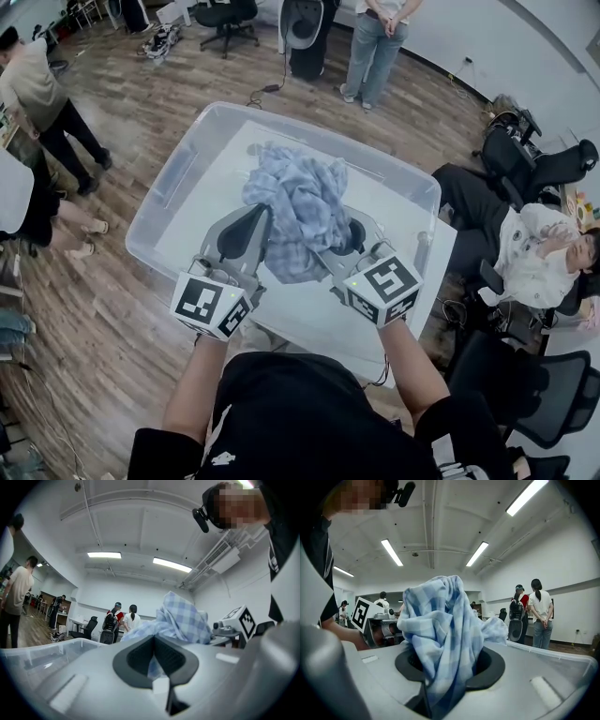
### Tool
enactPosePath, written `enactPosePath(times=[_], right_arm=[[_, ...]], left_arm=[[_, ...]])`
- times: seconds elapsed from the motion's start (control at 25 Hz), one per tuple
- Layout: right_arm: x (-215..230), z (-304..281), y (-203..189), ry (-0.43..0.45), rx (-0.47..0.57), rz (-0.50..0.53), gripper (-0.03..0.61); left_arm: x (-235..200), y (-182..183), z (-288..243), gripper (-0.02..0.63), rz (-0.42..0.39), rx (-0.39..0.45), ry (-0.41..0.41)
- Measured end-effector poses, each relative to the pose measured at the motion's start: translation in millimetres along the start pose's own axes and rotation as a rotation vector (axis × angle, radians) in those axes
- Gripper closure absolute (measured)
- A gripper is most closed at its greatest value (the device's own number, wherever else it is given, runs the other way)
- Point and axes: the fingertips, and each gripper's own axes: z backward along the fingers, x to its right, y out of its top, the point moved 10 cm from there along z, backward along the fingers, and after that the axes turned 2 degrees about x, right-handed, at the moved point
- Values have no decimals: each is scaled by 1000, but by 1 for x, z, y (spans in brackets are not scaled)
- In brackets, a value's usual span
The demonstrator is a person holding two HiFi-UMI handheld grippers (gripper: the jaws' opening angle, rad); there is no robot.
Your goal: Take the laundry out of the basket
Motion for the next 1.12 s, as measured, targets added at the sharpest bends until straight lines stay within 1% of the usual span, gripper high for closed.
enactPosePath(times=[0.28,0.6,0.92,1.12], right_arm=[[0,19,-1,27,50,-28,402],[-8,23,-5,81,82,-52,402],[-19,19,0,81,97,-59,400],[-37,14,3,70,94,-50,400]], left_arm=[[25,-2,4,606,-13,5,42],[37,-1,18,606,-31,-11,99],[31,7,27,606,-35,10,101],[22,9,42,606,-26,17,92]])
